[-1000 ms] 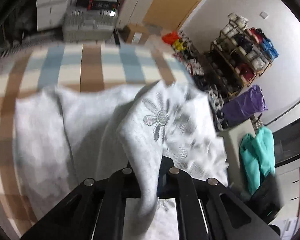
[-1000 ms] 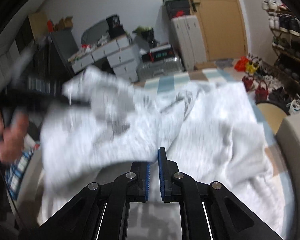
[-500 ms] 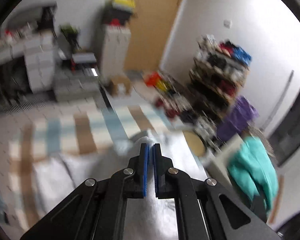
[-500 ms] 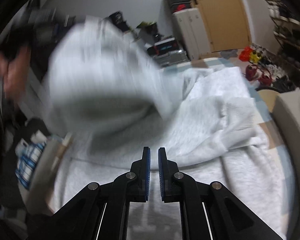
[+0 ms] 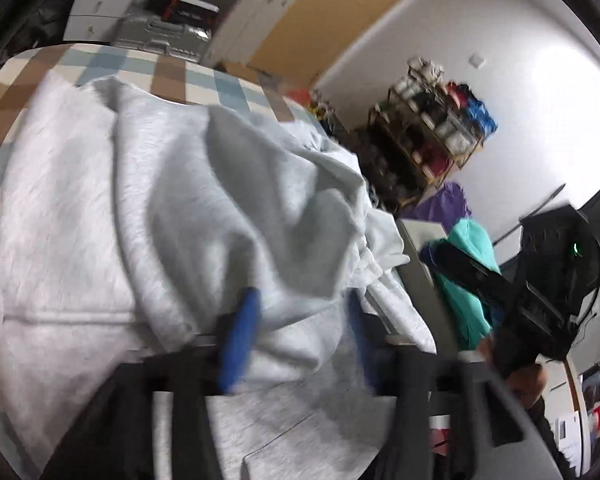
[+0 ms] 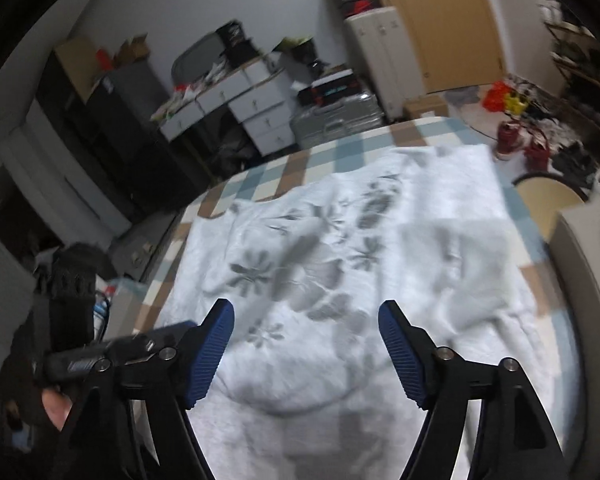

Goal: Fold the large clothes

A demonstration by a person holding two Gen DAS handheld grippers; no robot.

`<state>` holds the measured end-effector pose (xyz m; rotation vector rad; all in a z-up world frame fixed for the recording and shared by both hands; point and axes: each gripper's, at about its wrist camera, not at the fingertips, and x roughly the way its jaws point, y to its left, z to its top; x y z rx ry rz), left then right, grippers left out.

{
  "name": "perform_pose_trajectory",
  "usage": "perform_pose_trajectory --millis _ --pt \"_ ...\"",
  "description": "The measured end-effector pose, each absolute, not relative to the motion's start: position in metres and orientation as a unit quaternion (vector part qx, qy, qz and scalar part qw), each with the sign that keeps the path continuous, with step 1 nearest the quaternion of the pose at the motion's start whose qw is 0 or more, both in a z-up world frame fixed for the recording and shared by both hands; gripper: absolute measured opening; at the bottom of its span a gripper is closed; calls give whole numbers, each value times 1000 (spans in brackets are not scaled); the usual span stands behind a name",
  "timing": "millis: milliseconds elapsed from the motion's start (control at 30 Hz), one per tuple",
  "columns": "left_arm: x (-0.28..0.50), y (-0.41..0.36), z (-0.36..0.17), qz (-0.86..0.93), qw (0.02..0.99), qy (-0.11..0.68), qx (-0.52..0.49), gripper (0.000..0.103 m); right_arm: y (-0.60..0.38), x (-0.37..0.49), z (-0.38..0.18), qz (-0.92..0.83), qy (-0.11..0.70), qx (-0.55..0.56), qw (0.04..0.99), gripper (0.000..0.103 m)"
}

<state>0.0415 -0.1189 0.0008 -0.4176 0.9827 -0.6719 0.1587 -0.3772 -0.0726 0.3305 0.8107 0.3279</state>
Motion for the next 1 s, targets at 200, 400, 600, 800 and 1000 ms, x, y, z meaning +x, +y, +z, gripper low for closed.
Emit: perform_pose_trajectory --millis 200,400,600,800,1000 --pt "43 -88 -7 -277 810 453 -250 54 -333 221 -108 179 477 205 836 81" --pt "43 -74 -18 -240 798 478 -276 54 -315 278 -129 119 550 191 804 13" --pt "38 -60 -11 -212 807 466 -295 54 -290 288 -21 124 389 81 909 8" --pt "32 -50 -11 -214 796 466 -320 54 -304 225 -35 134 314 80 937 8" --pt "24 -57 -4 -222 804 455 -313 54 -322 172 -143 94 417 102 898 4"
